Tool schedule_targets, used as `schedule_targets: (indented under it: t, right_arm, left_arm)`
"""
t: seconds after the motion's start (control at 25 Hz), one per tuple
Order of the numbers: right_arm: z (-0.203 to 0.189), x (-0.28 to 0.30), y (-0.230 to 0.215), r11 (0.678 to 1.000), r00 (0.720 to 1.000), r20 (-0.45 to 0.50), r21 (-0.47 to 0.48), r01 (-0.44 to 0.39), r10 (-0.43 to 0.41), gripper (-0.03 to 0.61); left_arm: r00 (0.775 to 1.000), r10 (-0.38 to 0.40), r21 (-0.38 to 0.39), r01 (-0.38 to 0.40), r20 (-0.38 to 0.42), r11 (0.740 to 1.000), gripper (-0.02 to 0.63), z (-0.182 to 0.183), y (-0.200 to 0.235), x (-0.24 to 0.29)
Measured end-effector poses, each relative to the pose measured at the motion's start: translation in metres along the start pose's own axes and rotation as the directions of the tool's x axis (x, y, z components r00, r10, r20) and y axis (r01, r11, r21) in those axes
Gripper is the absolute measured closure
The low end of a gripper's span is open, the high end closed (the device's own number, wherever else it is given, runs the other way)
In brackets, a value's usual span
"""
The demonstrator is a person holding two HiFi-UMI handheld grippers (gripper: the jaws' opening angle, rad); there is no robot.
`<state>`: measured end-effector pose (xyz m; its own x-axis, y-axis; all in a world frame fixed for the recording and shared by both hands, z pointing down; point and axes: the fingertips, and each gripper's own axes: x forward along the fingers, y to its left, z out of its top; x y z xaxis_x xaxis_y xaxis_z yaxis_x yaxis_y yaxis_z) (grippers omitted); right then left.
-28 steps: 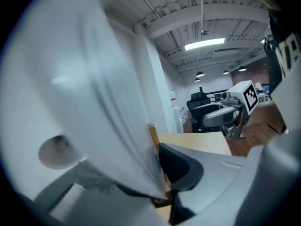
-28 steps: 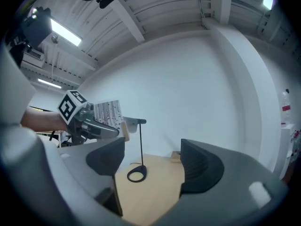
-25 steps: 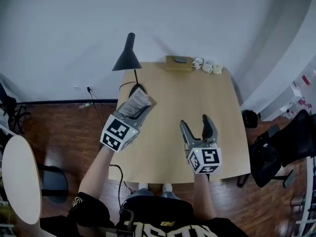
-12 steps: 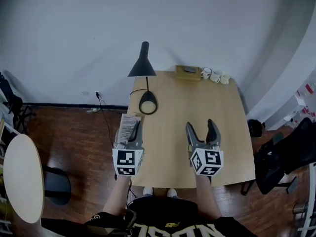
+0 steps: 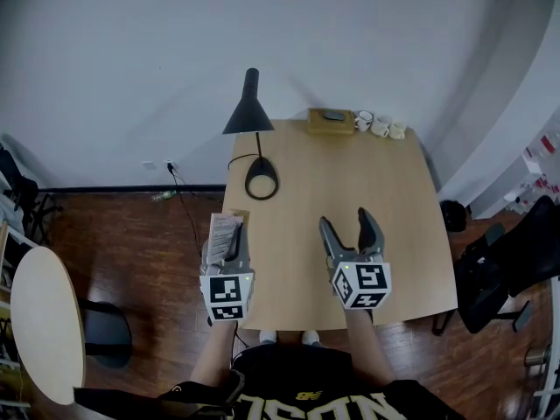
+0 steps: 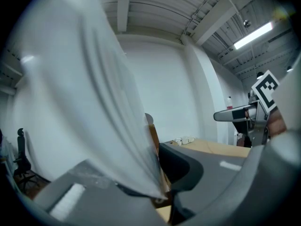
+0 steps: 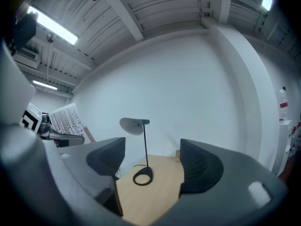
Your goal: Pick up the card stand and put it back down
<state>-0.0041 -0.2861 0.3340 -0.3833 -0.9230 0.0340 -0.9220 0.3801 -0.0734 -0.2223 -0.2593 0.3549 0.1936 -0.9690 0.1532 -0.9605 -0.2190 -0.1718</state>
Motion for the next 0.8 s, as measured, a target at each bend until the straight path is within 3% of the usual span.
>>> schedule_targets:
  t: [0.2, 0.4, 0.8]
  right_arm:
    - [-0.007, 0.004, -0.005, 1.000, 1.000, -0.023, -0.005, 0.007, -0.007, 0.218]
    - [-0.010, 0.010, -0.004, 1.000, 0.999, -0.035, -0.005, -0.001, 0.001, 0.218]
    - [-0.042, 0.021, -0.009, 1.000, 0.993, -0.118, 0.020, -0.004, 0.006, 0.222]
  left_arm:
    - [1.000, 0.010, -0.021, -0.011, -0.029, 1.000, 0.558, -0.015, 0.005, 0.002]
    - [0.999, -0.033, -0.017, 0.032, -0.043, 0.999, 0.558, -0.027, 0.008, 0.008]
    - [0.979, -0.173, 0.130, 0.187, -0.112, 0.974, 0.555, -0.064, 0.027, 0.045]
